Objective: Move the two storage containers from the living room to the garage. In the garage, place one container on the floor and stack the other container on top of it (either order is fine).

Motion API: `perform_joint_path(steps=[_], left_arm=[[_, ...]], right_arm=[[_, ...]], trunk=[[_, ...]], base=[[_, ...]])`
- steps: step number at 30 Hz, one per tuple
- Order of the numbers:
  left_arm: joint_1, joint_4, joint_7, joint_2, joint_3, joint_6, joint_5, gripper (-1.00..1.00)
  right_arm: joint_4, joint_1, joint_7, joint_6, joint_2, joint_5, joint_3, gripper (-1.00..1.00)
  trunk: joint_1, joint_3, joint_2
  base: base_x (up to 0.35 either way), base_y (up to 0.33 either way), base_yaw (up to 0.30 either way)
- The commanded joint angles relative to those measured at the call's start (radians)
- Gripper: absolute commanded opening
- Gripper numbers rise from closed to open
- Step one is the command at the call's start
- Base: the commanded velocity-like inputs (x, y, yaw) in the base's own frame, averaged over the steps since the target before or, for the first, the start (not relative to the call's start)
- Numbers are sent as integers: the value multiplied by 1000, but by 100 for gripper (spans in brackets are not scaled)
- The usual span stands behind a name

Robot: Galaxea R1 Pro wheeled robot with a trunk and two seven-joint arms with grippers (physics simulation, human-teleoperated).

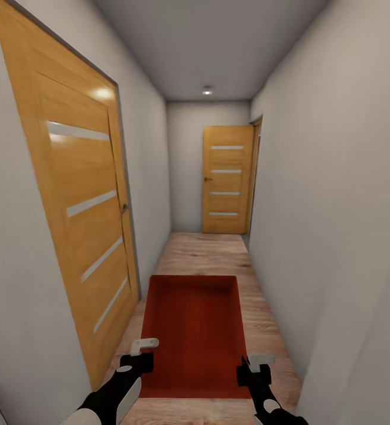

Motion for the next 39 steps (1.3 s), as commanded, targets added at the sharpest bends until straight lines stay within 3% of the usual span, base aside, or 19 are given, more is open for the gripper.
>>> perform_joint_path(steps=[1, 39], left_arm=[[0, 2, 17, 2, -9, 7, 11, -100], [0, -8, 15, 5, -4, 5, 14, -100]], right_arm=[[-1, -2, -68, -58, -2, -12, -6, -100], [-1, -2, -67, -58, -5, -13, -7, -100]], trunk=[[1, -2, -1], [1, -2, -1]], base=[[322, 0, 0], [321, 3, 0]])
